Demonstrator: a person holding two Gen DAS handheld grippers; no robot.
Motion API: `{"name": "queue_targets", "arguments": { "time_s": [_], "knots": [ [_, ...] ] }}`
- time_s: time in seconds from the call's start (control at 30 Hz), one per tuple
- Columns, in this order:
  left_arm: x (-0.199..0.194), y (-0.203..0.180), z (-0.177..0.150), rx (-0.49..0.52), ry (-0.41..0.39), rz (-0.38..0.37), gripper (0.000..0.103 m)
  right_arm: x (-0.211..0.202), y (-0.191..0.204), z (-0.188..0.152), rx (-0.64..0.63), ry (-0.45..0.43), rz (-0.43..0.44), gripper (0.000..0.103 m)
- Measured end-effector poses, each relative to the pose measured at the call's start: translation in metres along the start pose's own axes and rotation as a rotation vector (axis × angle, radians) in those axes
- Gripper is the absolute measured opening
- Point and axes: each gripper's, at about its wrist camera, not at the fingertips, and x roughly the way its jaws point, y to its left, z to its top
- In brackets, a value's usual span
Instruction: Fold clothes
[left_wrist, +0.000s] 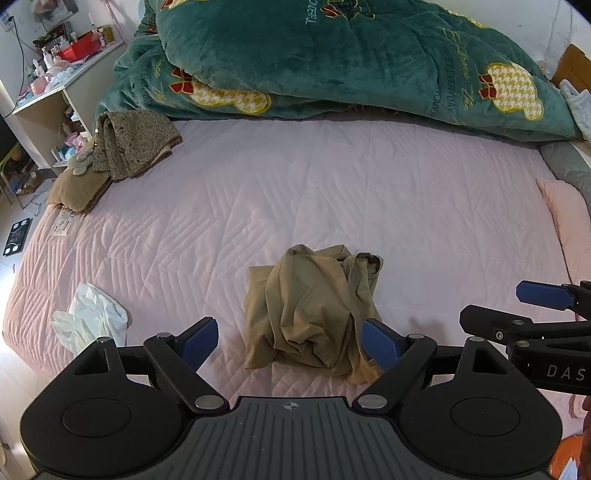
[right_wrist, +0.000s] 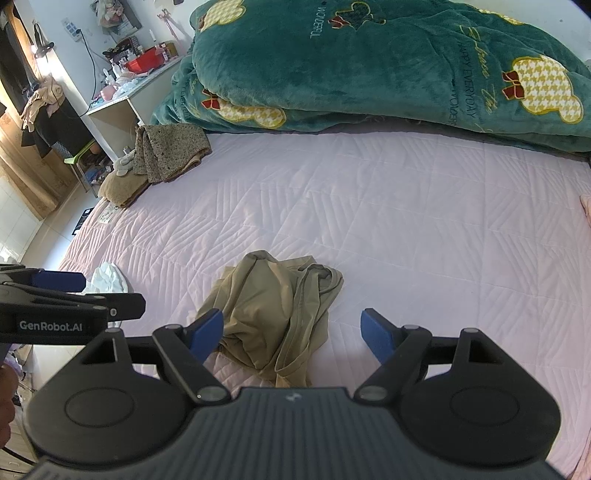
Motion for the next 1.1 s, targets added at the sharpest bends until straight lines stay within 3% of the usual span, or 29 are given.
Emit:
{"name": "queue_targets", "arguments": {
  "time_s": [1.1],
  "knots": [
    [-0.0038,0.0026,-0.0097,-0.008,0.004,0.007,0.086,-0.0054,0.005,-0.0029,0.002,-0.003,0.006,0.082]
  ]
}}
